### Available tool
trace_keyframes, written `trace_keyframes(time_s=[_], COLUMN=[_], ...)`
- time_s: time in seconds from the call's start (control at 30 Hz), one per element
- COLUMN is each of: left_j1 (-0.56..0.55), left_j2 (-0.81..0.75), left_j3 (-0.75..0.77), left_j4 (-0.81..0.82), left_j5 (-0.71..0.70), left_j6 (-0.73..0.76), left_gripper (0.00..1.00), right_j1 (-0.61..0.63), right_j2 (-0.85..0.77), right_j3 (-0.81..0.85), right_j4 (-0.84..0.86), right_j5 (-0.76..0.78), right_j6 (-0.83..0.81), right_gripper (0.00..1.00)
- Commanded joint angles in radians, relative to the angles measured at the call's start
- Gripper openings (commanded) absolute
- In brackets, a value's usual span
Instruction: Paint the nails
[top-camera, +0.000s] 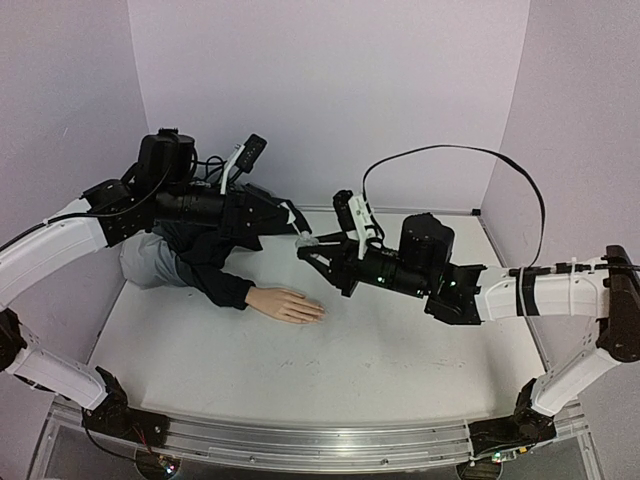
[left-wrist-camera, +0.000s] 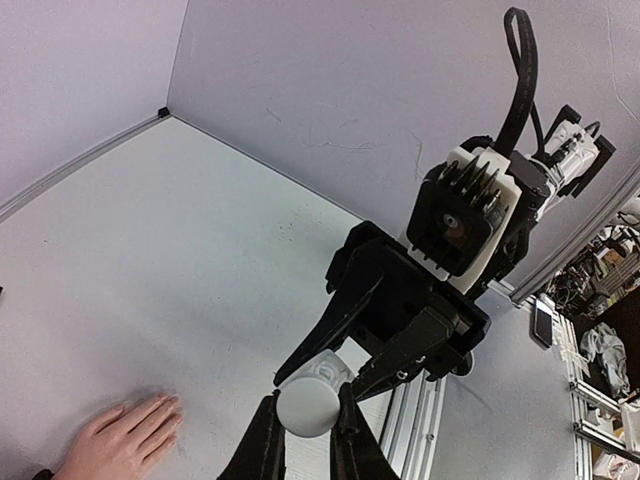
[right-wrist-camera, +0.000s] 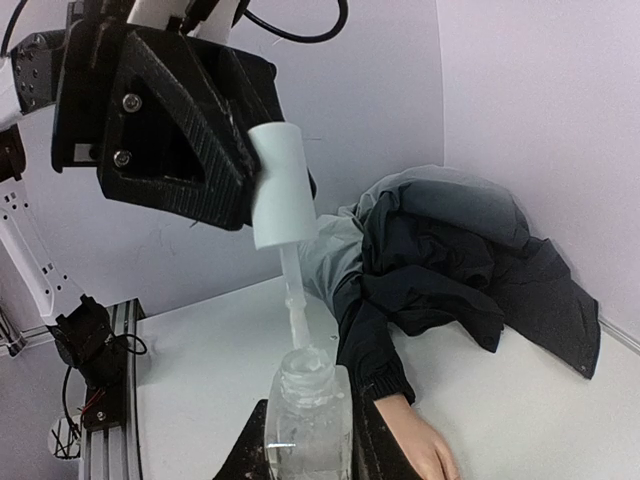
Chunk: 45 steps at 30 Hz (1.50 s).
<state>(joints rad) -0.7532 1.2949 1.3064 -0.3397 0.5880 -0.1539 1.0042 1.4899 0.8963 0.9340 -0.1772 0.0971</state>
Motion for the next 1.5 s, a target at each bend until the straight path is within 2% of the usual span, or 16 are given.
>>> trace_keyframes(time_s=[0.0, 0.4, 0.9, 1.47], left_j1=[0.005, 0.005, 0.003, -0.009], left_j2=[-0.002, -0.013, 0.003, 0.012], left_j3=[0.004, -0.004, -0.007, -0.001], left_j4=[0.048, 0.049, 0.026, 0.007], left_j5=[0.033, 0.024, -0.029, -0.029], left_j6=[0.014, 0.022, 0.051, 0.075], left_gripper=[0.0, 0.0, 0.0, 0.0], right_j1=[0.004, 0.013, 0.028, 0.03], right_j2=[0.011, 0.032, -0.018, -0.003], right_j3=[0.059, 0.084, 0.034, 0.059], right_j4=[0.055, 0.029, 0.073, 0.067], right_j5=[-0.018, -0.002, 0.078, 0.071], right_j6=[-0.014, -0.017, -0.04, -0.043], right_gripper=[0.0, 0.0, 0.0, 0.0])
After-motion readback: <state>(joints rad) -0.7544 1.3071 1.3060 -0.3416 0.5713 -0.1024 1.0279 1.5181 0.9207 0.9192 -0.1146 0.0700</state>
